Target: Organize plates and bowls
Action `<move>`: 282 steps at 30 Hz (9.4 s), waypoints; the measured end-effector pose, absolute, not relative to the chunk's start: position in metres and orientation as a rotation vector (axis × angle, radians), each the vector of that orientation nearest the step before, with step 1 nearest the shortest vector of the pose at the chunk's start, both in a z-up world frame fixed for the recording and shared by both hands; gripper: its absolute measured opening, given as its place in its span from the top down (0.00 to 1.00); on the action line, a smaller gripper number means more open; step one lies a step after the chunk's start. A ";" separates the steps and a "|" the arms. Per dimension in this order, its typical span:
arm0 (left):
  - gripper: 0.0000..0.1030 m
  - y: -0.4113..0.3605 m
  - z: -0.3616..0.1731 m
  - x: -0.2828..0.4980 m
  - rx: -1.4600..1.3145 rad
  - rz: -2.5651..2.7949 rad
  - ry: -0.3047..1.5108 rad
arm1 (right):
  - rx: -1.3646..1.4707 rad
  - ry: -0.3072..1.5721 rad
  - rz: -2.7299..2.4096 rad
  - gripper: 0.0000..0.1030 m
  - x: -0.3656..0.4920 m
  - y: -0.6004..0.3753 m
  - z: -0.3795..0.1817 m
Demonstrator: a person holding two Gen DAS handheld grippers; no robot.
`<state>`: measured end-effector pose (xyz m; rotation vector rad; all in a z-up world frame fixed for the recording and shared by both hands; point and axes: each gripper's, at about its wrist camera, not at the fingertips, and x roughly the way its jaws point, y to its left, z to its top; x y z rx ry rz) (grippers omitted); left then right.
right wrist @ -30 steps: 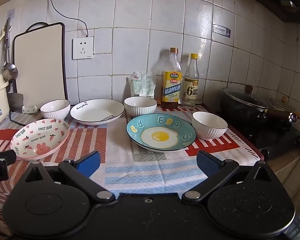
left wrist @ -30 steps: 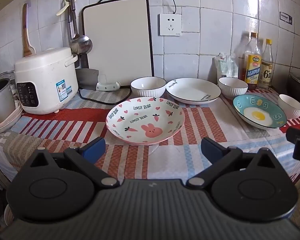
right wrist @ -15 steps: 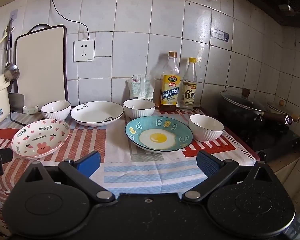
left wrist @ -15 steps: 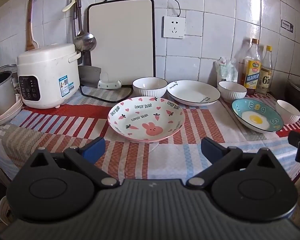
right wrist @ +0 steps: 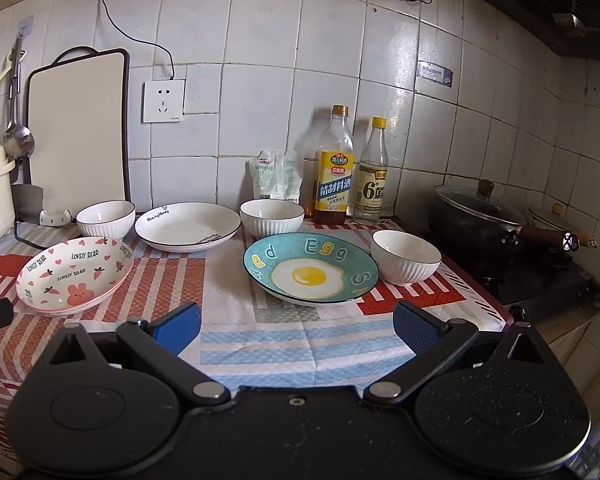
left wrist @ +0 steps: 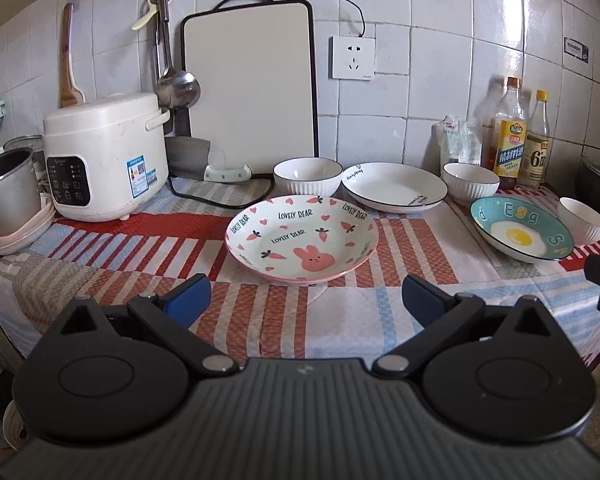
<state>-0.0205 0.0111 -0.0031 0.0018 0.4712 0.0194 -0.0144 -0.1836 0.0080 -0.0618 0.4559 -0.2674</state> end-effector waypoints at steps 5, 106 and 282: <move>0.00 0.010 -0.002 -0.027 0.003 0.036 0.424 | -0.059 0.450 -0.272 0.00 -0.015 -0.185 0.008; 0.59 0.148 -0.068 0.218 -0.009 -0.232 0.797 | 0.090 0.700 0.351 0.24 0.193 -0.109 -0.080; 0.78 -0.196 -0.065 0.278 0.207 -0.538 0.767 | 0.375 0.579 -0.040 0.78 0.175 -0.389 -0.084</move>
